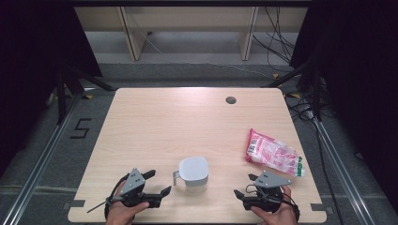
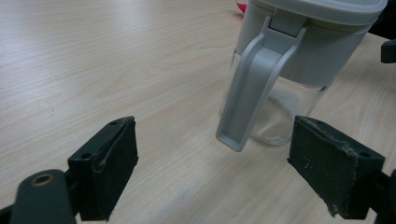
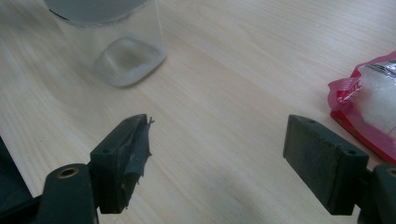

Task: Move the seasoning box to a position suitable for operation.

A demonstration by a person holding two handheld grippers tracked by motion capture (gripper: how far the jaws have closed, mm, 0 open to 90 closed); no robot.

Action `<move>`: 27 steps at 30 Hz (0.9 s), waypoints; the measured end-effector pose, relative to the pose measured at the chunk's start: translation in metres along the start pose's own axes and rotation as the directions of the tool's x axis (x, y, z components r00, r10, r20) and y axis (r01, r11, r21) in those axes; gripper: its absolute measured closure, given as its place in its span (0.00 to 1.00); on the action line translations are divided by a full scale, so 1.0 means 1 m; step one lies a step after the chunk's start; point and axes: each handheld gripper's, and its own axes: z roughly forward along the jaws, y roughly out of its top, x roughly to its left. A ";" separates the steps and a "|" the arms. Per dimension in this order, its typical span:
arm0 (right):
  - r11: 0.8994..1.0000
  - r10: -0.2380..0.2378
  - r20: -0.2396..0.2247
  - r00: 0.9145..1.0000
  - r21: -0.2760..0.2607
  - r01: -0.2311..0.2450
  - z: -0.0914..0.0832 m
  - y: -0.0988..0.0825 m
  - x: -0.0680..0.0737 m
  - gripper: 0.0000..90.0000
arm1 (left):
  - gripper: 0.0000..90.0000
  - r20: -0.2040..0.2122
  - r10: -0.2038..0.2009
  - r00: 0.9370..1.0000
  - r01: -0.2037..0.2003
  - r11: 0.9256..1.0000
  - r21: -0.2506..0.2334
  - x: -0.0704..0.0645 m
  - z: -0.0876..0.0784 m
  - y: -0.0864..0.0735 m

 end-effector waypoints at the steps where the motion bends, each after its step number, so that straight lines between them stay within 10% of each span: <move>1: 1.000 -0.002 -0.003 1.000 0.001 0.002 0.000 0.000 0.000 0.26 | 0.16 0.002 0.003 1.000 -0.003 1.000 -0.001 0.000 0.000 0.000; 27: 1.000 -0.004 -0.006 1.000 0.007 0.004 0.002 0.001 0.004 0.26 | 0.44 0.115 0.082 0.990 -0.074 0.995 -0.071 -0.010 0.012 0.021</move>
